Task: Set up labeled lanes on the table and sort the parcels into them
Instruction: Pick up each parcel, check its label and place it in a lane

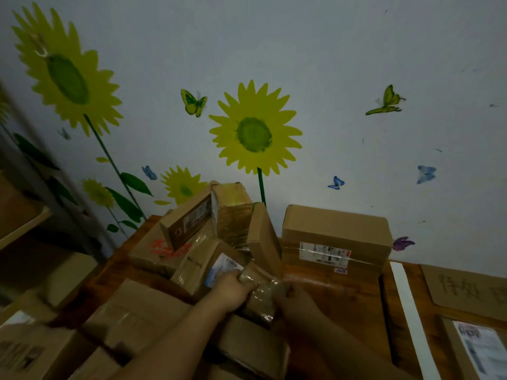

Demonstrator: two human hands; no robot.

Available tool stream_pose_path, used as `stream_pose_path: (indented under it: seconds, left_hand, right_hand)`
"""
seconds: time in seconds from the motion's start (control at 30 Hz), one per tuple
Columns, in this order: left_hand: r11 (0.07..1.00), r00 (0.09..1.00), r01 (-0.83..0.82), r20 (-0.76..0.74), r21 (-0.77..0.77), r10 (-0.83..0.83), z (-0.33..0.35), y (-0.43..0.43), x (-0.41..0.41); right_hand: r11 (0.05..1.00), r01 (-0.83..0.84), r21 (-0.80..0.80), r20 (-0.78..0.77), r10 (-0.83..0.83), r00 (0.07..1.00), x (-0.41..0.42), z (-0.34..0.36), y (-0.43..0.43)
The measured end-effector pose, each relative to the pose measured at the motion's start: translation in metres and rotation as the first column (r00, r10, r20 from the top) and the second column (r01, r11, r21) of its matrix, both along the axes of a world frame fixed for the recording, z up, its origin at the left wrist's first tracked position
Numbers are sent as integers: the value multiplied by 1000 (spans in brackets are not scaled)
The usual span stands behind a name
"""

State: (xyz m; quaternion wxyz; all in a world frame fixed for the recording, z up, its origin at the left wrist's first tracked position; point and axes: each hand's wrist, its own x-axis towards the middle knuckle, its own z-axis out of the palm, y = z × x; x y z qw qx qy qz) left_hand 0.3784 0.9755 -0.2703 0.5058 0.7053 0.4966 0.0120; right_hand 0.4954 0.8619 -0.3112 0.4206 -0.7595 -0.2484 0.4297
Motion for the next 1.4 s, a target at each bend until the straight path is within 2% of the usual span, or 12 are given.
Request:
stream_pose_path:
  seconds: [0.1, 0.3, 0.4, 0.5, 0.63, 0.77, 0.87, 0.93, 1.1, 1.23, 1.4]
  left_hand:
    - [981, 983, -85, 144, -177, 111, 7, -10, -2]
    - [925, 902, -241, 284, -294, 325, 35, -37, -15]
    - [910, 860, -235, 363, -341, 358, 51, -52, -30]
    - [891, 801, -143, 479, -431, 360, 71, -66, -57]
    - [946, 759, -27, 609, -322, 229, 94, -84, -98]
    - [976, 629, 14, 761, -218, 160, 116, -102, -130]
    - [984, 573, 22, 809, -175, 130, 128, -121, -144]
    - [991, 580, 33, 810, -128, 85, 131, -138, -149]
    - [981, 704, 195, 698, -13, -131, 124, -188, -147]
    - [965, 751, 255, 615, 63, -239, 125, -244, -127]
    - [913, 768, 400, 512, 85, -384, 117, -323, -85]
  right_hand:
    - [989, 141, 48, -120, -134, 984, -3, 10, -7]
    - [936, 321, 145, 26, -328, 944, -16, 56, -35]
    - [889, 389, 241, 27, -407, 913, -39, 83, -56]
    - [833, 403, 378, -20, -428, 904, -67, 110, -78]
    - [798, 353, 488, 40, -425, 904, -107, 141, -105]
    - [791, 216, 573, 188, -383, 904, -142, 168, -132]
    - [774, 204, 599, 182, -380, 907, -162, 182, -151]
    - [773, 229, 592, 146, -382, 912, -170, 183, -164]
    - [759, 356, 545, 130, -497, 858, -172, 170, -213]
    - [744, 433, 509, 132, -565, 814, -167, 156, -266]
    - [673, 568, 473, 65, -670, 740, -146, 148, -360]
